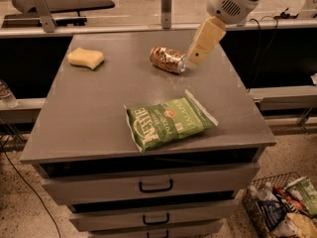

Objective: Place orange can upright

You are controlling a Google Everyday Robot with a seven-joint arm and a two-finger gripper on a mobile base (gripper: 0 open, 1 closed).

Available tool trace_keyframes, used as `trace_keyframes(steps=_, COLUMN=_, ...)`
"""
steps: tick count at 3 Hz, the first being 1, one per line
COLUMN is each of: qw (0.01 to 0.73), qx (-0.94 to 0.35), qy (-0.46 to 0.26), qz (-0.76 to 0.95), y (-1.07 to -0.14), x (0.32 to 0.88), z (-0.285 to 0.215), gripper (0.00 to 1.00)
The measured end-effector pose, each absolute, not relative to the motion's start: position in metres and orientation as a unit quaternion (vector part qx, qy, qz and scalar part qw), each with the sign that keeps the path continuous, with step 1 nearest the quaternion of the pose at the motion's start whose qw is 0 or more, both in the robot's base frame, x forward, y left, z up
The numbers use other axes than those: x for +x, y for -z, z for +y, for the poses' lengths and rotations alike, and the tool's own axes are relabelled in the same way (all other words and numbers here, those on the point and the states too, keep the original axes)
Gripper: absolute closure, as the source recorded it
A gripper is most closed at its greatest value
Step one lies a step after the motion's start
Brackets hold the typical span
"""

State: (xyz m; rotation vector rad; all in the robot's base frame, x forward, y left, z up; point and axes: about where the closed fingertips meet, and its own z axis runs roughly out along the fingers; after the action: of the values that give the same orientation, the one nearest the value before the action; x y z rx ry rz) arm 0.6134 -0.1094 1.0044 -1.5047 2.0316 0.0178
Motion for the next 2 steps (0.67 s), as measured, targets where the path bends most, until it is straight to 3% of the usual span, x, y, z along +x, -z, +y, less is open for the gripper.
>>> trace_keyframes(steps=1, qw=0.31, qx=-0.561, qy=-0.016, qz=0.767, y=-1.0, x=0.621, z=-0.105, gripper=0.0)
trace_keyframes(steps=2, qw=0.322, qx=-0.535, qy=-0.025, qz=0.781, y=-0.977, x=0.664, z=-0.094, gripper=0.0)
